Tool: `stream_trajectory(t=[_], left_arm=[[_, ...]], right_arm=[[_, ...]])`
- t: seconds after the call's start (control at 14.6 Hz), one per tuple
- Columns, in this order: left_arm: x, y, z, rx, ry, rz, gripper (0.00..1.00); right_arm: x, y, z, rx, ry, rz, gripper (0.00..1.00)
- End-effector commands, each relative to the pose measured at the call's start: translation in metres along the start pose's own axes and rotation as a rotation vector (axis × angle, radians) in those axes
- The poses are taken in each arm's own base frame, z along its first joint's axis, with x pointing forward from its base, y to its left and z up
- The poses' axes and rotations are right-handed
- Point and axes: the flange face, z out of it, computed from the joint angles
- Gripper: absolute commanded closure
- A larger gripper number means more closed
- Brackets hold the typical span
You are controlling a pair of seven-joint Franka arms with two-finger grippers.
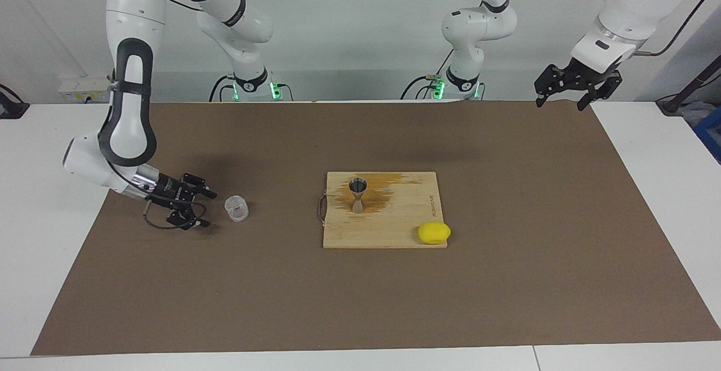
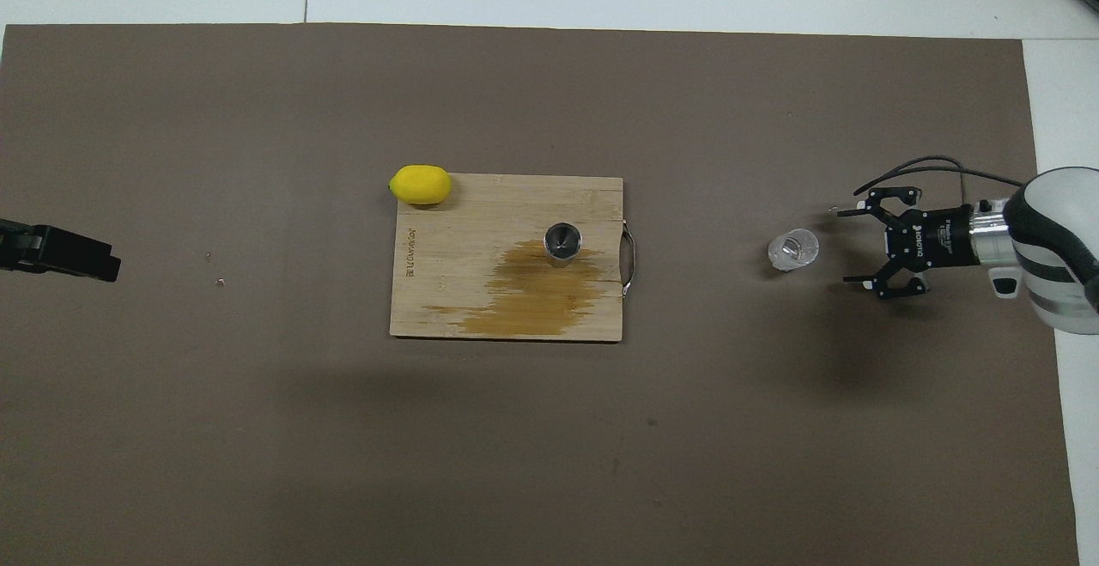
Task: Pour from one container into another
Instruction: 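Open the right gripper and release the clear cup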
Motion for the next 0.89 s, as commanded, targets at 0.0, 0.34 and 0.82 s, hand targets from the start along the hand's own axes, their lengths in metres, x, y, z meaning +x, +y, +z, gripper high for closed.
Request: stream_trajectory(t=[0.0, 0.34, 0.82], left_arm=[[-0.007, 0.0, 0.0, 0.023, 0.011, 0.005, 0.0], [-0.007, 0.0, 0.0, 0.023, 0.011, 0.005, 0.0], [-0.007, 0.0, 0.0, 0.023, 0.011, 0.005, 0.0]], right_arm=[[-0.036, -0.003, -0.036, -0.07, 0.151, -0.232, 0.0], [-0.095, -0.012, -0.049, -0.288, 0.262, -0.812, 0.0], [-0.184, -0.027, -0.056, -0.526, 0.441, -1.186, 0.0]])
